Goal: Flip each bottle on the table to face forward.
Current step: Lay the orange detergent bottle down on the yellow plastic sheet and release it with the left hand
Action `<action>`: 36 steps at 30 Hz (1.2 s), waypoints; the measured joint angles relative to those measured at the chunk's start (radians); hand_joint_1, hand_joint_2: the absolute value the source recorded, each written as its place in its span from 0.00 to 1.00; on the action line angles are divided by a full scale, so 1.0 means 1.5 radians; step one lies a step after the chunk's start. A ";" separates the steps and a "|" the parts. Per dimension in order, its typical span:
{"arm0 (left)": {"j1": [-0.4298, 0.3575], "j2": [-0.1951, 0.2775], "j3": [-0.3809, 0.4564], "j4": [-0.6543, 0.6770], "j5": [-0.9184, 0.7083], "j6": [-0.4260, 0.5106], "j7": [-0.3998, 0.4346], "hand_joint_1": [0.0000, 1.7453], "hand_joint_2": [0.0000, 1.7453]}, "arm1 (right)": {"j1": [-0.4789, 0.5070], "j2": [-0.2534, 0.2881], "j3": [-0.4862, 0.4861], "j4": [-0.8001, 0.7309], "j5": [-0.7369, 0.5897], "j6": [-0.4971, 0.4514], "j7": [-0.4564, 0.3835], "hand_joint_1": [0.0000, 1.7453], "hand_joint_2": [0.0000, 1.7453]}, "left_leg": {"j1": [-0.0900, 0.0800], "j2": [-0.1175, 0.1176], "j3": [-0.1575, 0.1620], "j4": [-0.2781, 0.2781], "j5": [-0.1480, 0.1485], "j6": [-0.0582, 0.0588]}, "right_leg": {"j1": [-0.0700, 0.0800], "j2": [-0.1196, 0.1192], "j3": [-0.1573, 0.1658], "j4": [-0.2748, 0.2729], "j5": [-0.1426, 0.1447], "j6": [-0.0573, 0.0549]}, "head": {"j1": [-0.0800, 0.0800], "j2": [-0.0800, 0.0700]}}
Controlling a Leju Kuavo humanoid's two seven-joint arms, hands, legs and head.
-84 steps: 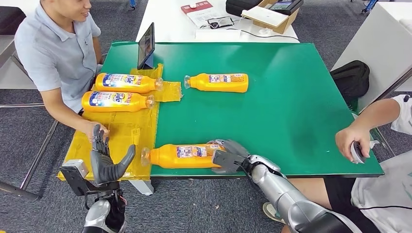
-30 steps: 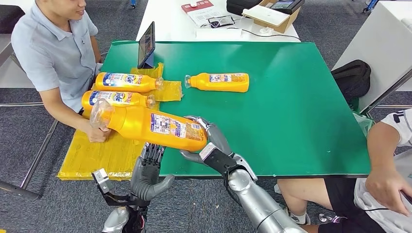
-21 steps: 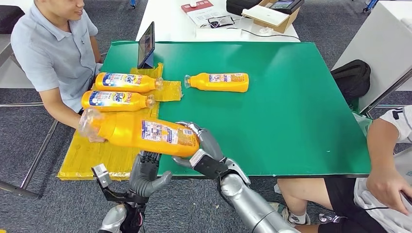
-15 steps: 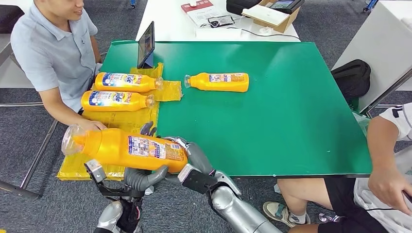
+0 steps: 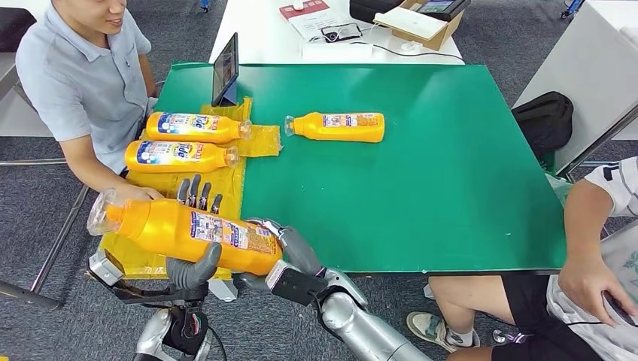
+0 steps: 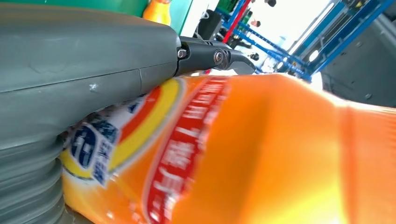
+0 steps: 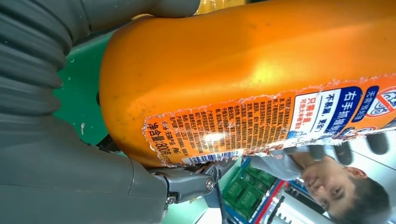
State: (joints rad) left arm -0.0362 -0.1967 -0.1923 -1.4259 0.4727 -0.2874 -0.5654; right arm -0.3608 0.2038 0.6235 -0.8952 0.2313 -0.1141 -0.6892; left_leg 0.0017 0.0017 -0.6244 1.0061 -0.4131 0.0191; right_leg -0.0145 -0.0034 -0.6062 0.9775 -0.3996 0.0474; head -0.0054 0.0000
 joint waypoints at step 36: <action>-0.004 0.001 0.038 -0.013 0.054 -0.065 0.028 1.00 1.00 | 0.003 0.005 -0.001 0.082 0.003 0.014 -0.008 0.00 0.00 | 0.000 0.000 0.000 0.000 0.000 0.000 | 0.000 0.000 0.000 0.000 0.000 0.000 | 0.000 0.000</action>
State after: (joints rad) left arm -0.0415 -0.1959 -0.1359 -1.4448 0.5531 -0.3850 -0.5236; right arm -0.3557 0.2115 0.6214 -0.7724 0.2354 -0.0924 -0.7014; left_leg 0.0017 0.0017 -0.6248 1.0061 -0.4130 0.0192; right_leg -0.0145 -0.0034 -0.6063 0.9775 -0.3994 0.0476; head -0.0051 0.0000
